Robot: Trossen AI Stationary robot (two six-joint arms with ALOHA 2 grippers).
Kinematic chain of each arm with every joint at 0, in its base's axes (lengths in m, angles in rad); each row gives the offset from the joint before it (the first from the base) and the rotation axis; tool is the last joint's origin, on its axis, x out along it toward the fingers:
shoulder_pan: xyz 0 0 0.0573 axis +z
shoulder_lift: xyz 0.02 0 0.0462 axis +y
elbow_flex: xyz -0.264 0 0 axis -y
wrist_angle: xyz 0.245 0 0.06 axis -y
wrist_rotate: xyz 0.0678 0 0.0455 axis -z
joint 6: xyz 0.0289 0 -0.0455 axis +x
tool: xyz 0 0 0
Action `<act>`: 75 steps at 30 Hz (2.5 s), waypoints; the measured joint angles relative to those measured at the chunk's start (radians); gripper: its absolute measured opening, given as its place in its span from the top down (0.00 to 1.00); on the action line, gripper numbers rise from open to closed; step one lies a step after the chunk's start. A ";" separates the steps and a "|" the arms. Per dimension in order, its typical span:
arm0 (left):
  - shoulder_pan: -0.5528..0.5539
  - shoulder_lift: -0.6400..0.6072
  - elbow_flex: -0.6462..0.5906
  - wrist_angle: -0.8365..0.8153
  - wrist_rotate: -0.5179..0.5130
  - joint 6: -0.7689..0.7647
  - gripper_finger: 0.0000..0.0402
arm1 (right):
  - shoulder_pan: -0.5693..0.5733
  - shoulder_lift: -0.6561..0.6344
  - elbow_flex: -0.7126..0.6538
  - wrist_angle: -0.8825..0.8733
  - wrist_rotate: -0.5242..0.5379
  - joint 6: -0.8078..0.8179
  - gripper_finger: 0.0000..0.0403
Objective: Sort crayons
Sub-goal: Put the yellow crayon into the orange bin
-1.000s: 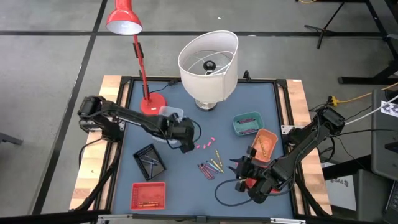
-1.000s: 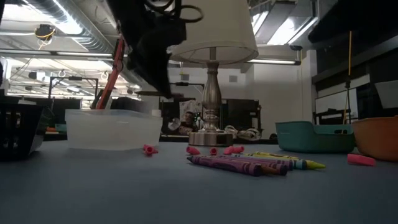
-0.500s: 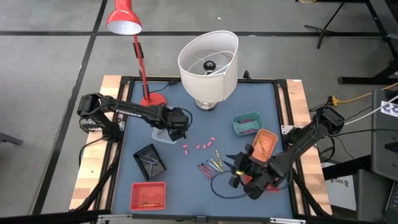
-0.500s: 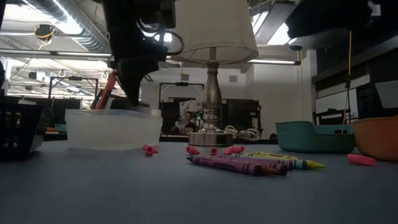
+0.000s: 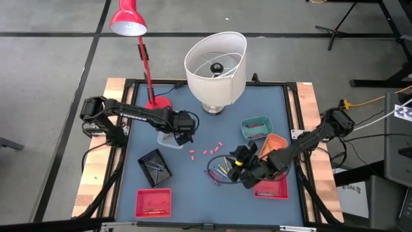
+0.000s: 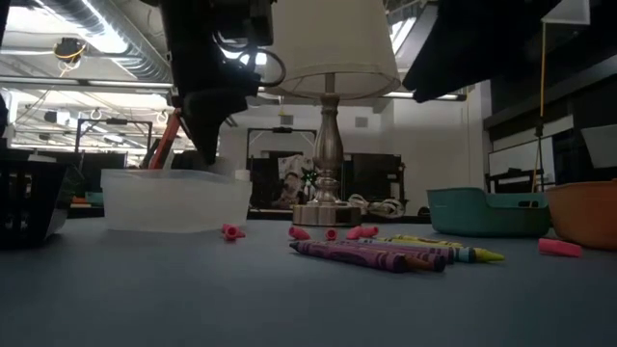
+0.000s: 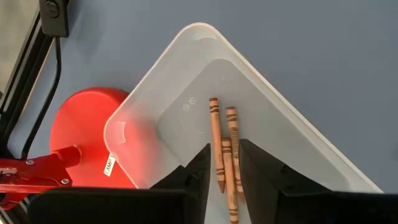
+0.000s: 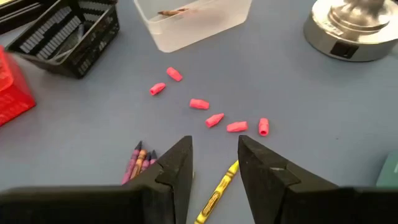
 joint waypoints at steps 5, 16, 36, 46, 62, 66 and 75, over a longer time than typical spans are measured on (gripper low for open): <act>-0.024 -0.004 0.000 0.003 0.000 0.009 0.83 | -0.025 0.009 0.000 0.001 0.000 0.004 0.69; -0.160 -0.090 0.000 0.006 -0.001 -0.075 0.83 | -0.030 0.166 -0.001 0.004 -0.009 0.081 0.69; -0.542 -0.120 0.000 0.204 -0.005 -0.290 0.83 | -0.090 0.316 -0.002 0.064 -0.113 0.086 0.69; -0.665 -0.114 0.000 0.356 -0.074 -0.292 0.83 | -0.090 0.315 -0.002 0.068 -0.156 0.086 0.69; -0.719 -0.064 0.001 0.411 -0.220 -0.284 0.83 | -0.088 0.314 0.000 0.039 -0.282 0.075 0.69; -0.717 -0.043 0.001 0.420 -0.232 -0.282 0.83 | -0.088 0.314 0.001 0.033 -0.285 0.075 0.69; -0.707 0.010 0.001 0.428 -0.238 -0.281 0.83 | -0.088 0.314 0.001 0.018 -0.279 0.075 0.79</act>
